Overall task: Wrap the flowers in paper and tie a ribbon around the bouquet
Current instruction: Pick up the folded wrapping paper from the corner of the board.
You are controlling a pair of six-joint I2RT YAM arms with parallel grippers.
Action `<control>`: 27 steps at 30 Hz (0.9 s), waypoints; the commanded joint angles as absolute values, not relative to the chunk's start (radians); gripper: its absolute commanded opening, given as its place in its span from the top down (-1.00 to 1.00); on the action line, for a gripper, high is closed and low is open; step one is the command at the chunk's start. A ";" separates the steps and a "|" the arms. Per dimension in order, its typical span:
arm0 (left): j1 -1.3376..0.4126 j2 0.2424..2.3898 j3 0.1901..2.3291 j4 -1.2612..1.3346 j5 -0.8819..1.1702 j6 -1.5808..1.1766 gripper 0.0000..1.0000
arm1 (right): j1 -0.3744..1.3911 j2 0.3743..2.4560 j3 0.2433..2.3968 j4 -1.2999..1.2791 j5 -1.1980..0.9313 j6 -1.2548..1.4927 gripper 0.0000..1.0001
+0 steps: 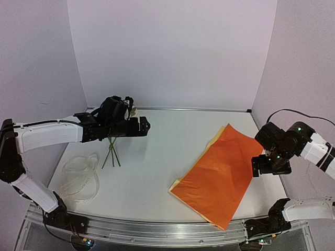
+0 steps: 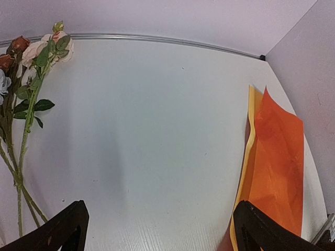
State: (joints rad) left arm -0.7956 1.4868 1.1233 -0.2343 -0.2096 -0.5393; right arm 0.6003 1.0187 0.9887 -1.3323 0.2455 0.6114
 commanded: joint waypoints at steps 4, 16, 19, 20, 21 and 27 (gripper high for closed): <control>-0.787 1.503 1.125 -0.196 -0.135 -0.529 -0.99 | 0.597 1.024 1.006 -1.474 0.229 0.652 -0.97; -0.764 1.768 1.261 -0.200 0.131 -0.487 -0.99 | 0.577 1.104 0.926 -1.415 0.139 0.701 -0.97; -0.762 1.860 1.323 -0.213 0.185 -0.476 -0.99 | 0.551 1.120 0.877 -1.322 0.068 0.727 -0.97; -0.761 1.889 1.343 -0.215 0.220 -0.471 -0.97 | 0.544 1.122 0.856 -1.294 0.046 0.741 -0.97; -0.761 1.918 1.363 -0.216 0.260 -0.465 -0.94 | 0.536 1.124 0.834 -1.266 0.024 0.756 -0.97; -0.771 1.994 1.367 -0.205 0.423 -0.525 -0.63 | 0.492 1.133 0.725 -1.123 -0.052 0.809 -0.97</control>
State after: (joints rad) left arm -0.7654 1.9833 1.3695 -0.2293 0.2719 -0.4968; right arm 0.5198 1.1265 0.7792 -1.2348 0.0251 0.7472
